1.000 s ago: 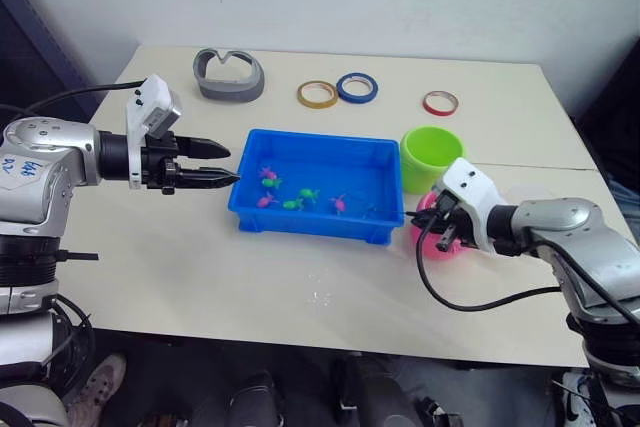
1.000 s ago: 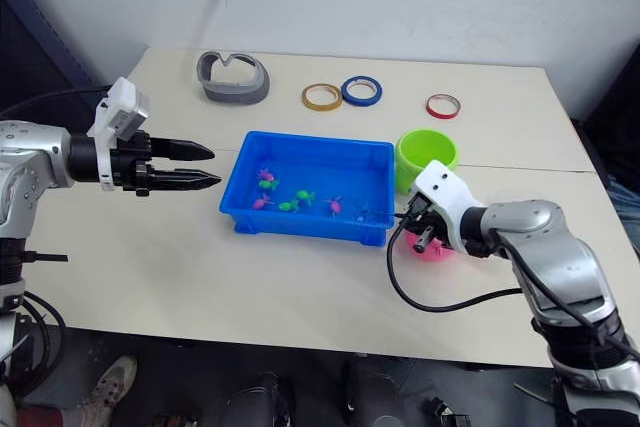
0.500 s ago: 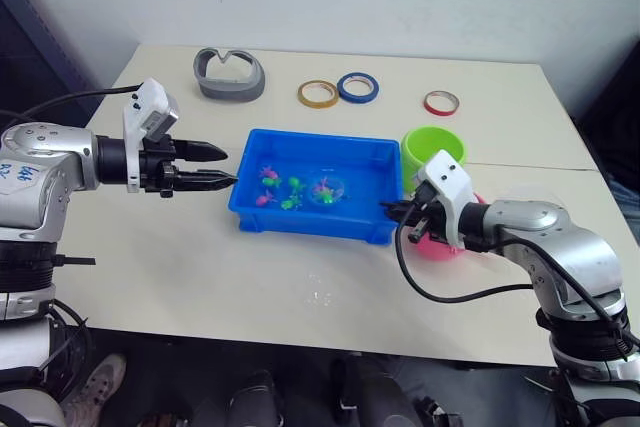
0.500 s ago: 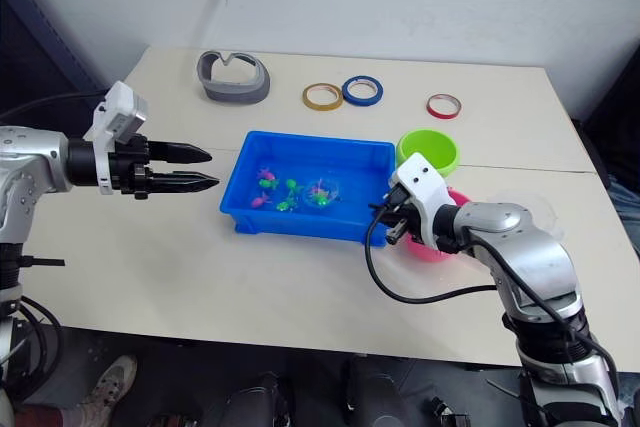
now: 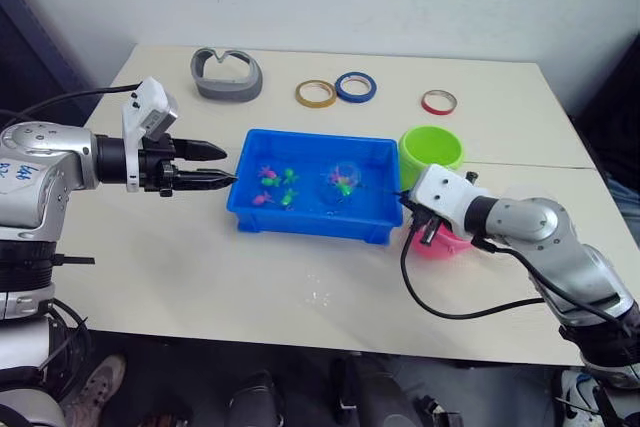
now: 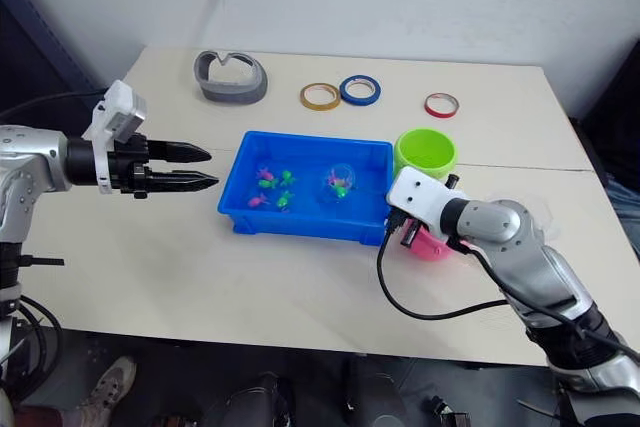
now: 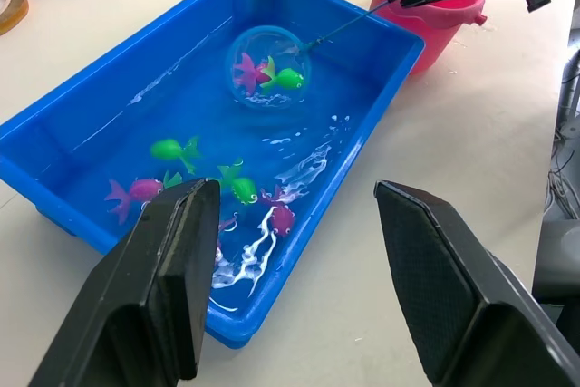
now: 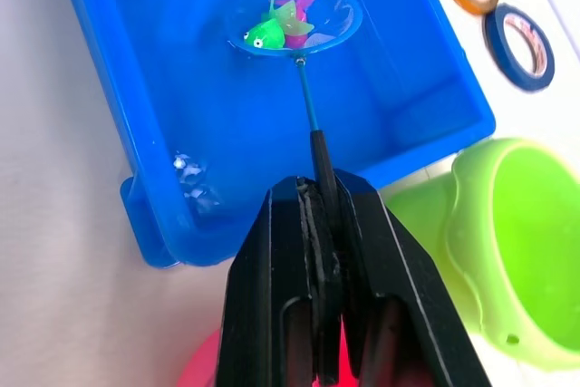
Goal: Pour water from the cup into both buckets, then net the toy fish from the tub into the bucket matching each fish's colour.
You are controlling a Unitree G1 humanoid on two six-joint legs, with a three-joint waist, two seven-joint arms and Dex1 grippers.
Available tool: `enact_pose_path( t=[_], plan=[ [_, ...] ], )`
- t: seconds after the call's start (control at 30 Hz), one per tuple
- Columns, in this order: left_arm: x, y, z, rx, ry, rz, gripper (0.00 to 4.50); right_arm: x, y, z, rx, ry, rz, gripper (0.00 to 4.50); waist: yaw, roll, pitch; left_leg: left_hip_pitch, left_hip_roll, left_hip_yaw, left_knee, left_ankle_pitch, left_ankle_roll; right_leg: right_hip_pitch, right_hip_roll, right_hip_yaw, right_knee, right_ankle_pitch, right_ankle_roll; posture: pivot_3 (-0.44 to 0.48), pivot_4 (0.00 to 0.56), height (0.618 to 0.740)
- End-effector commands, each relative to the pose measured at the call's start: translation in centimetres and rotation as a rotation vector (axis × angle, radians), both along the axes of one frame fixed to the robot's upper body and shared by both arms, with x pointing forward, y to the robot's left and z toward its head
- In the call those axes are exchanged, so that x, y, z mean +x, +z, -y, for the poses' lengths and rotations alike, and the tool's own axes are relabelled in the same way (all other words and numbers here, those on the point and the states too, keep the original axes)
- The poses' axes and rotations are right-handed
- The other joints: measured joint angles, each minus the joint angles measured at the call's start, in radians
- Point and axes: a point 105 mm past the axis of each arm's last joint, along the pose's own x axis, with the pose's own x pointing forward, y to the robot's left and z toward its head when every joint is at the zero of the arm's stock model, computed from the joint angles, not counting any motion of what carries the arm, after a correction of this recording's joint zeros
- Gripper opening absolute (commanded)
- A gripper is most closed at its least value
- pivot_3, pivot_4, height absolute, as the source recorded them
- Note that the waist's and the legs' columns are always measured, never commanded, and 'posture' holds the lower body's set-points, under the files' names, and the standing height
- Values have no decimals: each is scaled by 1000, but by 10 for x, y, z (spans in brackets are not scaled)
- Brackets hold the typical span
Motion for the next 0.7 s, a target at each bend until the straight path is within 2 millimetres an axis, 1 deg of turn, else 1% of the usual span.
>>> enact_pose_path(
  t=[0.03, 0.1, 0.33, 0.43, 0.53, 0.6, 0.7],
  plan=[
    [-2, 16, 2, -1, -17, 65, 3023, 1, 11, -2, -108, 56, 112, 0, 2, 0, 0, 0, 0, 0, 0, 0, 0, 0, 0, 0, 0, 0, 0, 0, 150, 693],
    [-2, 17, 2, 0, -16, 66, 3023, 0, 1, 3, -192, 79, 112, 0, 4, 0, 0, -1, 0, 0, 0, 0, 0, -1, 0, 0, 0, 0, 0, 0, 150, 693],
    [-2, 18, 3, -2, -18, 69, 3023, 2, -12, 10, -293, 99, 116, 0, 3, 0, 0, -2, 0, 1, 1, 0, 0, -3, 0, 1, 1, 0, 0, 0, 150, 693],
    [-2, 18, 3, 0, -19, 68, 3023, 7, -8, 16, -349, 81, 168, 0, 3, 0, 0, -2, 0, 1, 1, 0, 0, -3, 0, 1, 2, 0, 0, 0, 150, 693],
    [-2, 19, 3, 0, -20, 69, 3023, 15, 0, 23, -404, 50, 242, 0, 3, 0, 0, -2, 0, 1, 1, 0, 0, -3, 0, 1, 2, 0, 0, 0, 150, 693],
    [-2, 19, 3, -1, -21, 69, 3023, 19, 5, 25, -404, 31, 269, 0, 3, 0, 0, -2, 0, 1, 2, 0, 0, -3, 0, 1, 2, 0, 0, 0, 150, 693],
    [-1, 18, 4, -2, -23, 69, 3023, 22, 10, 25, -350, 0, 258, 0, 3, 0, 0, -2, 0, 1, 2, 0, 0, -4, 0, 1, 3, 0, 0, 0, 150, 693]
  ],
)
